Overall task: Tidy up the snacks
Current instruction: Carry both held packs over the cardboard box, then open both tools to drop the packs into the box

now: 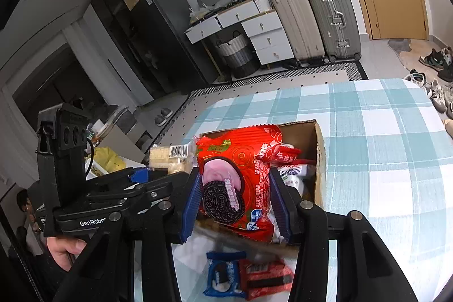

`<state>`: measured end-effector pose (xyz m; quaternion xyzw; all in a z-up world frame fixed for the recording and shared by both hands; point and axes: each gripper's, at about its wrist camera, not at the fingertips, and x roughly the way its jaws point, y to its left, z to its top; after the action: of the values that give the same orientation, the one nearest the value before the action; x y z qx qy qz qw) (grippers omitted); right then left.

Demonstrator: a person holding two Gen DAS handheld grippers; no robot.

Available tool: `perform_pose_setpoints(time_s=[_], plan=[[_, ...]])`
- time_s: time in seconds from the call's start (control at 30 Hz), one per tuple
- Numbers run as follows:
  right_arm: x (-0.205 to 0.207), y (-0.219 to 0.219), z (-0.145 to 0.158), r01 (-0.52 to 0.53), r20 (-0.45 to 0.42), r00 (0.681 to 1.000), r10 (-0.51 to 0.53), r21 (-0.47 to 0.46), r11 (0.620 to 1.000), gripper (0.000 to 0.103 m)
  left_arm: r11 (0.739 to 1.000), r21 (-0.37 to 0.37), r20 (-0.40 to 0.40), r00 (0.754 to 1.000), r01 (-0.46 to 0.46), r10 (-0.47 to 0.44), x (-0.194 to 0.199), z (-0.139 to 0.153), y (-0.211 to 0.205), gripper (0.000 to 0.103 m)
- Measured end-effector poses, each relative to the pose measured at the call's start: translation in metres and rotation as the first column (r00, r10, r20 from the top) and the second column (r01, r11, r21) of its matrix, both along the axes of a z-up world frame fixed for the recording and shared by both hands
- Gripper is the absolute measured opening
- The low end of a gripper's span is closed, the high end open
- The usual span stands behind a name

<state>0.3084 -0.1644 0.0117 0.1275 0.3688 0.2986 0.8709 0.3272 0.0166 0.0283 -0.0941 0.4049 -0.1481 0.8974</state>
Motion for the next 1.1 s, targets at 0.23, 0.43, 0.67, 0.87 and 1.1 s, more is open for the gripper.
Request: perform_pose_setpoints(time_s=[0.23, 0.43, 0.67, 0.87, 1.1], plan=[[0.023, 0.001, -0.008, 0.001, -0.013, 1.000, -0.001, -0.018, 1.000, 0.047, 0.999, 0.028, -0.001, 1.000, 0.020, -0.020, 0.033, -0.003, -0.010, 0.056], [0.035, 0.003, -0.016, -0.001, -0.015, 1.000, 0.000, -0.038, 0.999, 0.049, 0.999, 0.040, -0.001, 1.000, 0.014, -0.014, 0.046, -0.007, -0.010, 0.067], [0.030, -0.003, -0.013, 0.014, 0.024, 1.000, -0.013, -0.046, 0.999, 0.074, 0.996, 0.093, -0.010, 1.000, 0.003, -0.002, 0.047, -0.009, -0.010, 0.082], [0.023, -0.008, -0.006, 0.026, 0.039, 0.999, -0.025, -0.042, 0.999, 0.074, 0.995, 0.104, 0.011, 1.000, -0.009, 0.008, 0.033, -0.002, -0.007, 0.082], [0.011, -0.007, 0.005, 0.026, 0.060, 0.998, -0.023, -0.046, 0.999, 0.074, 0.993, 0.117, 0.035, 0.999, -0.021, 0.017, 0.016, 0.011, -0.005, 0.082]])
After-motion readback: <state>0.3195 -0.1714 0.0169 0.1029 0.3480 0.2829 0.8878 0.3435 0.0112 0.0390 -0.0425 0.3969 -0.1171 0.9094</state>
